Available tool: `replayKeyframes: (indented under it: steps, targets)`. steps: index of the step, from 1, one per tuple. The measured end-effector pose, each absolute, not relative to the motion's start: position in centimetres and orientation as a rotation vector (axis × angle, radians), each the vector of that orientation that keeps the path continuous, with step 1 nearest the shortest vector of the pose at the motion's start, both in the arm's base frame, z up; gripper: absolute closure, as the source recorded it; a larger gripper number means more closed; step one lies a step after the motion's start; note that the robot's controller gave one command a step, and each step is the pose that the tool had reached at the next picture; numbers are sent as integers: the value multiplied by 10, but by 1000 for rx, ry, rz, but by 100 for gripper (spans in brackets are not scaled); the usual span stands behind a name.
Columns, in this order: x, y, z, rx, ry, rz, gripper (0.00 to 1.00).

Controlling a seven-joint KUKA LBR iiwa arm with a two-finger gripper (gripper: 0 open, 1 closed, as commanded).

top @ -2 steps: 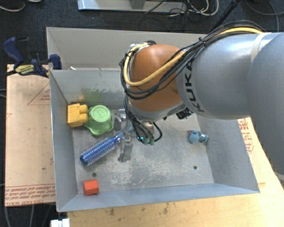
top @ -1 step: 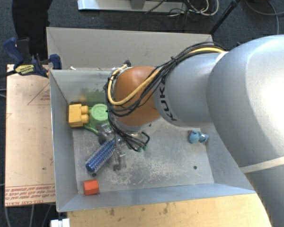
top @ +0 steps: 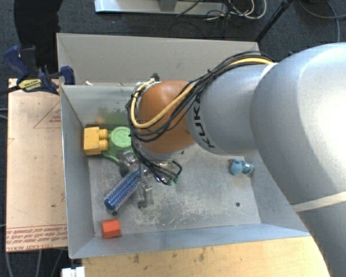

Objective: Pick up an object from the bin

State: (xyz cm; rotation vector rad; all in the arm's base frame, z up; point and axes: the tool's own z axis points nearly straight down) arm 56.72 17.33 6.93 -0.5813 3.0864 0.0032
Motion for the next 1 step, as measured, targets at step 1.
replayKeyframes:
  steps: [1]
  targets:
    - [568, 174, 69, -578, 3087, 3, 0]
